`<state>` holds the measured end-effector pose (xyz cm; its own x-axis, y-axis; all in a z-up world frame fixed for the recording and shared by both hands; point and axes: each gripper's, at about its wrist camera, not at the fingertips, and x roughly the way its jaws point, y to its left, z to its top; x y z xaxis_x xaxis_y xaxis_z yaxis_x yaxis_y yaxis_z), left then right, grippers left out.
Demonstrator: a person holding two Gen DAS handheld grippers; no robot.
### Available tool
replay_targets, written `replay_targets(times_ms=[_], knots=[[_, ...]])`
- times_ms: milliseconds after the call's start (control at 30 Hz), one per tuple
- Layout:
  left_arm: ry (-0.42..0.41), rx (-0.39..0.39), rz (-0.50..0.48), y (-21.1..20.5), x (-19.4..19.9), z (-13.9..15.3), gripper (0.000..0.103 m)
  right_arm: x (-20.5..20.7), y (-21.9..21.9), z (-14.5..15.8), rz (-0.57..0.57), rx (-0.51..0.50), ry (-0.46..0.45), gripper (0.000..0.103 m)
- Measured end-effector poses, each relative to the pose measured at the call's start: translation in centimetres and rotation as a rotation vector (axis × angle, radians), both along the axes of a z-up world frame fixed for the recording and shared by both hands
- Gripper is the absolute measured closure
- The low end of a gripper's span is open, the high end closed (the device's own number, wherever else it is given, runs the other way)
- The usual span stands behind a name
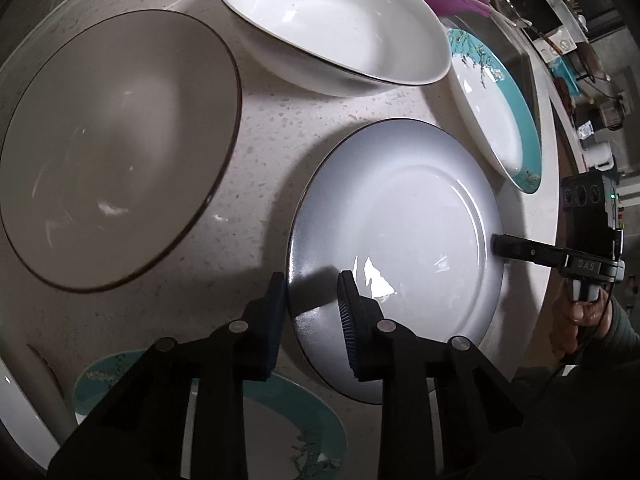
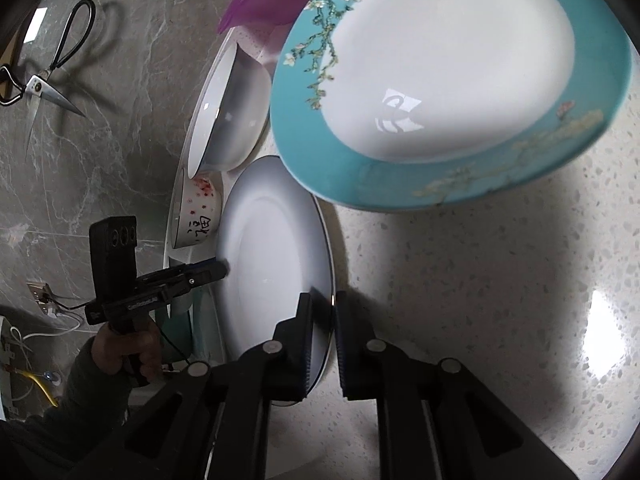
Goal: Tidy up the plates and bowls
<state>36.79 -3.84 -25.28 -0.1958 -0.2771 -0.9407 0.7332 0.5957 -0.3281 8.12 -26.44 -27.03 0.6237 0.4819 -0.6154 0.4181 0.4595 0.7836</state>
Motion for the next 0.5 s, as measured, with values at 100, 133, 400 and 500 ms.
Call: replay_targets(times_ms=[100, 133, 400, 500], knots=[[-0.016, 0.018, -0.015, -0.03, -0.52, 0.09, 0.080, -0.04, -0.17, -0.03, -0.008, -0.002, -0.004, 0.090], [-0.006, 0.017, -0.014, 0.03, -0.50, 0.05, 0.080, -0.03, -0.26, 0.01, -0.008, -0.003, -0.004, 0.090], [0.013, 0.017, -0.024, 0.61, -0.49, -0.05, 0.080, 0.23, -0.19, 0.12, 0.009, -0.016, 0.005, 0.090], [0.009, 0.016, -0.026, 0.37, -0.69, 0.13, 0.081, -0.07, -0.22, 0.09, 0.007, -0.019, 0.008, 0.090]])
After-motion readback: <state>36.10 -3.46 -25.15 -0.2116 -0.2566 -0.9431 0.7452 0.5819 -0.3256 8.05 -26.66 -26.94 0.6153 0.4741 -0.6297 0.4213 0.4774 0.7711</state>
